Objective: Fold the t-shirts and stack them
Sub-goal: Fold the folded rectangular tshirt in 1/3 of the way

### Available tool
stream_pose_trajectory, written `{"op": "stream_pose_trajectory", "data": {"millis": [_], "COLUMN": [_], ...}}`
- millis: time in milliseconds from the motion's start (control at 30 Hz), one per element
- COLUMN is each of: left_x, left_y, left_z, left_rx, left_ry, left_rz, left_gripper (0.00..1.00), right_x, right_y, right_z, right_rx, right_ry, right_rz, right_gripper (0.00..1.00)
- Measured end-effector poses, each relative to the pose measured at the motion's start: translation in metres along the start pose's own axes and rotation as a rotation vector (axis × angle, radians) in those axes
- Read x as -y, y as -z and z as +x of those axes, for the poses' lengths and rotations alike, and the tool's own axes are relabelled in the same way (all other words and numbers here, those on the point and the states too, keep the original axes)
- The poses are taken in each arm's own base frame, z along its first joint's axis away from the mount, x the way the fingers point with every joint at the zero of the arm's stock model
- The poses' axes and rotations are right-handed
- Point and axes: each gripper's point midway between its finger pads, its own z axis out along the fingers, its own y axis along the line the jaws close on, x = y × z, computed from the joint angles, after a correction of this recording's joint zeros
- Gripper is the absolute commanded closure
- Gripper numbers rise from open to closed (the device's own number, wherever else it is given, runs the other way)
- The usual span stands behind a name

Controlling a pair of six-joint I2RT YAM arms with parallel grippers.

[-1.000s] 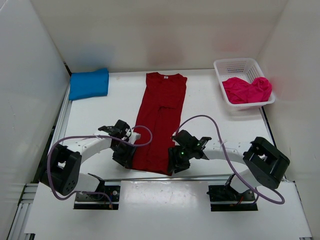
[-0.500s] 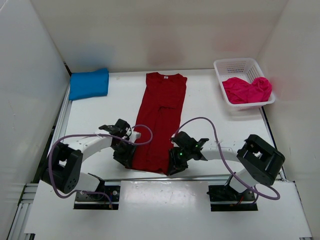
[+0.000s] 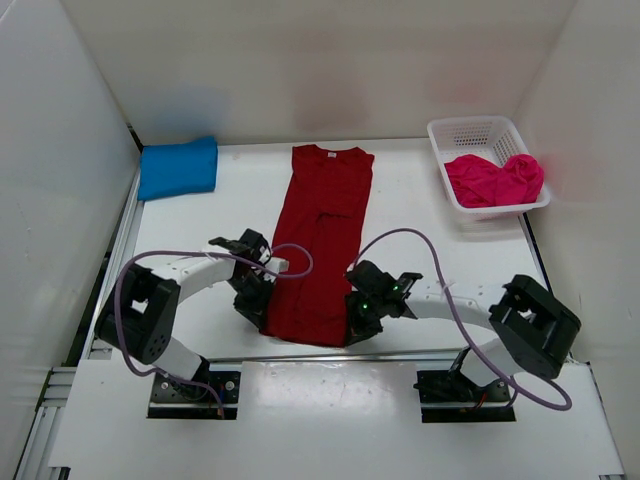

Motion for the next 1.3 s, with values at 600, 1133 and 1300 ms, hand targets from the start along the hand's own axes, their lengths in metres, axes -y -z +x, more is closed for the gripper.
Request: {"op": "stream_pose_trajectory", "data": {"millis": [600,1133,1300], "left_x": [-0.024,-0.071,-0.077], "left_y": [0.113,0.092,0.084], "left_z": [-0.222,-0.301,-0.312], "left_rx": [0.268,0.382,0.404], "left_ry": [0.013,0.031,0.026], "left_rz": [-0.167,-0.252,-0.259], "left_gripper": [0.89,0.89,0.80], "right_x": [0.015,0.081,0.092], "right_y": [0.107,0.077,0.063], "right_z": [-0.215,-0.324,-0.322], "right_rx": [0.337,0.285,0.236], "right_ry": [0.001,-0.057,-0.088], "right_rz": [0.111,0.081,0.068], "right_gripper": [1.00,1.00,0.93]}}
